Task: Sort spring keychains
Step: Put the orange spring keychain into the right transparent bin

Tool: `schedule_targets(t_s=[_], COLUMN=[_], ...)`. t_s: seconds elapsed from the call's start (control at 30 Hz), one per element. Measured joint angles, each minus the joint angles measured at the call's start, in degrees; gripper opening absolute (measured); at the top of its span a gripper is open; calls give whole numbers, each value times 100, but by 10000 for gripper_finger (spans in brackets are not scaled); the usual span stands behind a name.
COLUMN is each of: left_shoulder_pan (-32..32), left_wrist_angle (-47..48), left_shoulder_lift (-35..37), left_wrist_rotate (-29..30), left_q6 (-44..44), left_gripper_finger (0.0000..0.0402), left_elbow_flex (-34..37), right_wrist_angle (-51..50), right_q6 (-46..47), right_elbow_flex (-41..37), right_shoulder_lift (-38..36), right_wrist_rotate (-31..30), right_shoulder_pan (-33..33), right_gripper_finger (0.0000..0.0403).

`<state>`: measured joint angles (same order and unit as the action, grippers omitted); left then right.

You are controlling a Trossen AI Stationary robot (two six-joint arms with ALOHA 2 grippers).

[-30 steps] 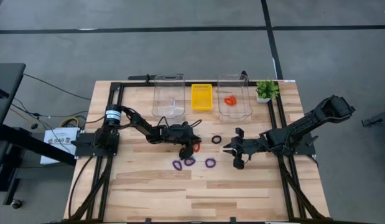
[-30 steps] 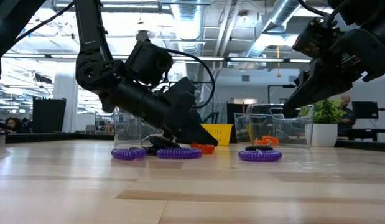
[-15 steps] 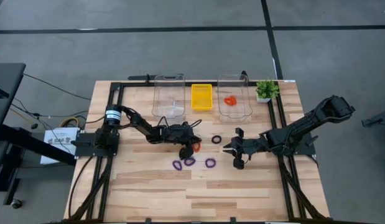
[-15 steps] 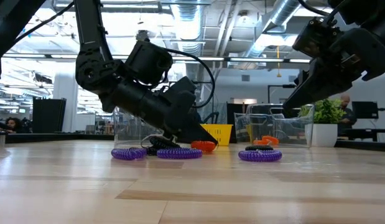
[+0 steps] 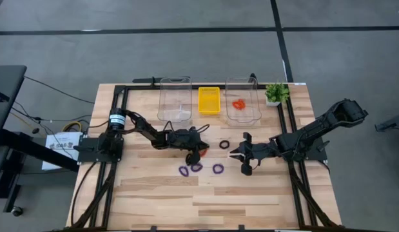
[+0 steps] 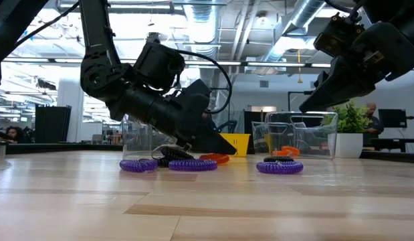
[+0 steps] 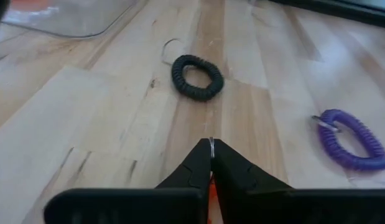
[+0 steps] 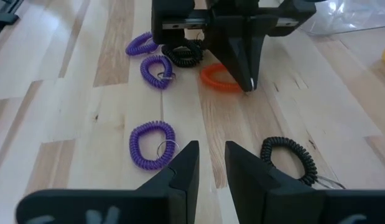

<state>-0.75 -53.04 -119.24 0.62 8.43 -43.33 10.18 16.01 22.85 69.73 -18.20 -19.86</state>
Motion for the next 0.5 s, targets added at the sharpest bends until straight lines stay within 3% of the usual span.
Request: schedule_targets(t_s=[0.5], left_shoulder_pan=[-158], left_wrist_angle=[-473], left_shoulder_lift=[118], left_wrist_rotate=[-788], left_q6=[-30], left_gripper_finger=[14], left_elbow_flex=[-2], right_wrist_angle=[951], right_q6=[-587], right_elbow_flex=[-4], right_shoulder_lift=[0], right_wrist_rotate=[-13], right_shoulder_pan=[9], right_gripper_finger=[70])
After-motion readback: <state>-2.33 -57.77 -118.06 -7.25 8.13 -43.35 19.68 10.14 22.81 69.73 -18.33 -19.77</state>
